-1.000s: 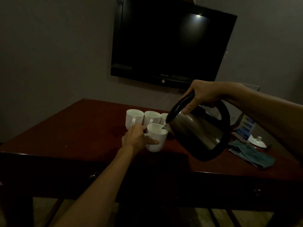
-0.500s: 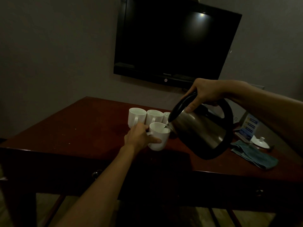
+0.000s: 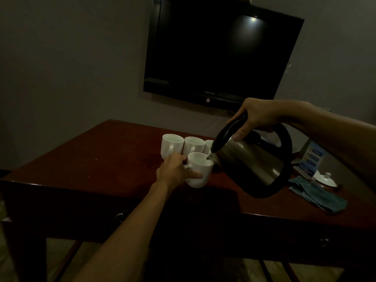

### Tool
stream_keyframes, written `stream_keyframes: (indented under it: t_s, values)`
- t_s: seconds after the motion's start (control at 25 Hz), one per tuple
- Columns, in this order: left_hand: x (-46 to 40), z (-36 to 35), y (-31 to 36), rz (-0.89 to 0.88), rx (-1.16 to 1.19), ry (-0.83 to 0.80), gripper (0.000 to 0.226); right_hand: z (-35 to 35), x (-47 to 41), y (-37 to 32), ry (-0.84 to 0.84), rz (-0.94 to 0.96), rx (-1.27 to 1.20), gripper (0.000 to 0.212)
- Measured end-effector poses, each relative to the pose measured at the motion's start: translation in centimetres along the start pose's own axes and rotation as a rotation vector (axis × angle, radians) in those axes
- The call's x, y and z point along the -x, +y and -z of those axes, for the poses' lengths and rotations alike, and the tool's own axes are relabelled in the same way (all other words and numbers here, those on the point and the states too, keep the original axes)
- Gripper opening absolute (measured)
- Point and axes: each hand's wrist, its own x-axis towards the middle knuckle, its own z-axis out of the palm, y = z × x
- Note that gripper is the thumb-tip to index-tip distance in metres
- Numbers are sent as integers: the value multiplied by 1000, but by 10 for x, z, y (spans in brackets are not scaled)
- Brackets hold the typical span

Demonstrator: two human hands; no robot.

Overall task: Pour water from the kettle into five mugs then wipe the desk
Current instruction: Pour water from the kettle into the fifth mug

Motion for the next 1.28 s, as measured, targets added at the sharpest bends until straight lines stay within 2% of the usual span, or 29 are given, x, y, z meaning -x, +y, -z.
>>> stream_keyframes:
  t_s: [0.12,0.28,0.48,0.72,1.04,1.28]
  values:
    - [-2,0,-2,7,2,-10,41,-1,0,0,-28,2,14,58]
    - [-3,1,-3,10,-6,-15,43,-2,0,-2,-44,-12,25,80]
    - [-3,1,-2,21,1,-26,41,0,-2,-1,-53,-7,12,86]
    - [-5,0,-3,29,6,-25,46,0,-6,-2,-64,7,20,83]
    - [-2,-1,-3,8,10,-7,43,1,-3,-8,-28,20,57,59]
    - [-5,-1,-5,15,0,-1,48,0,-5,-6,-30,7,41,71]
